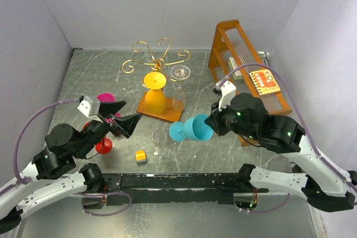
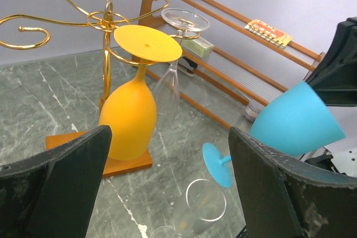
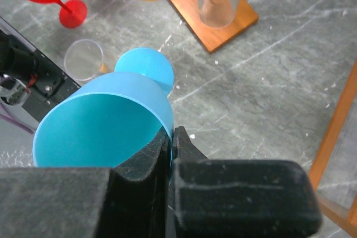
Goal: Place the wine glass upside down on the wine glass rack
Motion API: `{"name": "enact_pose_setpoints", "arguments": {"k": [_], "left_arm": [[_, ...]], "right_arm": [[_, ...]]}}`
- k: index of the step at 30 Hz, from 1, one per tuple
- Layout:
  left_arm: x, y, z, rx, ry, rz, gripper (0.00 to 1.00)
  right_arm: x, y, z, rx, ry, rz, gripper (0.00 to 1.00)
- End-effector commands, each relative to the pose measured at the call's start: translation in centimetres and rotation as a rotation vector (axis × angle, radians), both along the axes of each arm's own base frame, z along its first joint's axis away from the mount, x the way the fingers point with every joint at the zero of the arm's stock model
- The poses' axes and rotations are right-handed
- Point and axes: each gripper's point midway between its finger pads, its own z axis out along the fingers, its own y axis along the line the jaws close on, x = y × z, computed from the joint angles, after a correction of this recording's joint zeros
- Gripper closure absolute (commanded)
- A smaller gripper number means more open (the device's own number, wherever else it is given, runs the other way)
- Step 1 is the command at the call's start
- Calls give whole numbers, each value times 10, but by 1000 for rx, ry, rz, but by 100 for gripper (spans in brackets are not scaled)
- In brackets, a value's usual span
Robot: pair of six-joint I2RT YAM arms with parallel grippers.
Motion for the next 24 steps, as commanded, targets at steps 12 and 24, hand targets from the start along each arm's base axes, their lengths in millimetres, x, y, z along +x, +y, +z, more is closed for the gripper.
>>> {"name": "enact_pose_setpoints", "arguments": {"k": [12, 24], "left_arm": [[-37, 12, 95, -396, -45, -153, 3], [-18, 20, 129, -695, 28, -84, 7]], "right_arm": [[-24, 7, 158, 600, -472, 184, 100], [-4, 26, 228, 850, -715, 142, 100]]}}
